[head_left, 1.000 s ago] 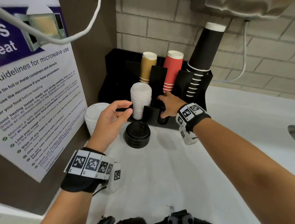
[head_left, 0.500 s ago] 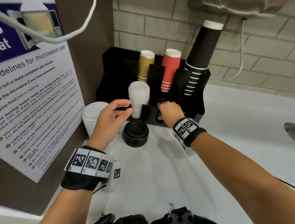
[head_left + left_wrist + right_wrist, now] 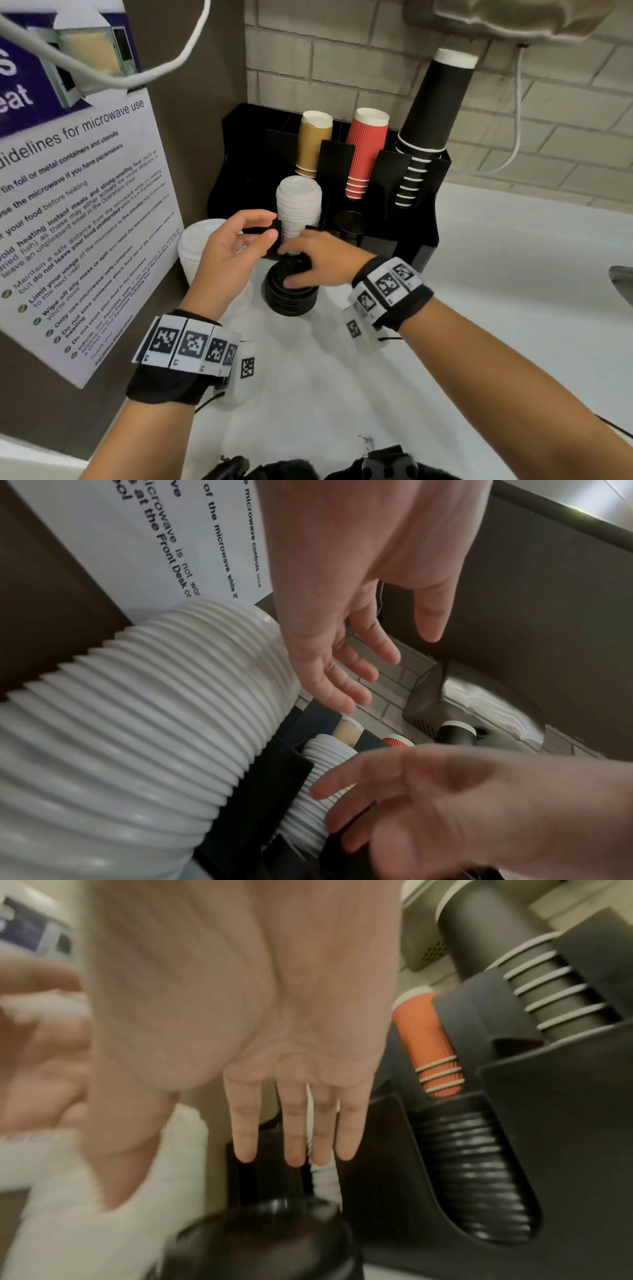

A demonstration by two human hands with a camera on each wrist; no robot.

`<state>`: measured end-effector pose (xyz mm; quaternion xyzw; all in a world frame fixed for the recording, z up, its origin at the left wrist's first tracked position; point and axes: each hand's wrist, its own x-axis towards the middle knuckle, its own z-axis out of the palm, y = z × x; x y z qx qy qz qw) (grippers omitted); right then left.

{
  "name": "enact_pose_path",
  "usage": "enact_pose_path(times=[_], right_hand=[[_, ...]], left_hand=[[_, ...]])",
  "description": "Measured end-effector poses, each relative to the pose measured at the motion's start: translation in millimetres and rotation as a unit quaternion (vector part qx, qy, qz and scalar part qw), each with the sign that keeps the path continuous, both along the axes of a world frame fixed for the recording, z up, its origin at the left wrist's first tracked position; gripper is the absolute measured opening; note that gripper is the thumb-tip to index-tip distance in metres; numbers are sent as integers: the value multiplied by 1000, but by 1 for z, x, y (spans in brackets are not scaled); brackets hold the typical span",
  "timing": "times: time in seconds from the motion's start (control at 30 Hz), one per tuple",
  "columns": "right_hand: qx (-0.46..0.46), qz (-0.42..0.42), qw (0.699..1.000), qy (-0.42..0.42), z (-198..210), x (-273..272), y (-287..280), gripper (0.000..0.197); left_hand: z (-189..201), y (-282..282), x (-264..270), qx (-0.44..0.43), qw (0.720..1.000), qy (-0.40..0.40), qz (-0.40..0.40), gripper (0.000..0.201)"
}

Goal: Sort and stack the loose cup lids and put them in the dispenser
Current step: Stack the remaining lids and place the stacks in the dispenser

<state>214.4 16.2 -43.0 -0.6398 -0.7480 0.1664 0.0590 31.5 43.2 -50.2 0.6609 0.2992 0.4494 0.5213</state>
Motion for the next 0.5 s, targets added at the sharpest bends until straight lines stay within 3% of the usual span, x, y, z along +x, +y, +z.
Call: enact_pose_path(times=[0.07,0.13,0.3,0.4,0.5], right_hand=[[-53,-12,998,-26,-15,-8,2,82],[-71,-19,996,-58,-25,-12,3,93],[-64,-43,996,-48,-35,-14,8,89],[-29,-68,997,33,-31,-7,5,86],[61,-84,977,188,-17,4,-4,75]], left_hand=[[0,-1,-1,-1,1000,-2,-2,22],[-1,-2,-1,-2,1000,-1,-2,22],[-3,-3,-4,3,1000,1,-3,22],[-6,-2,-4,15,1000,9,-4,24],[-11,-4,-1,32,999,28,-5,37]])
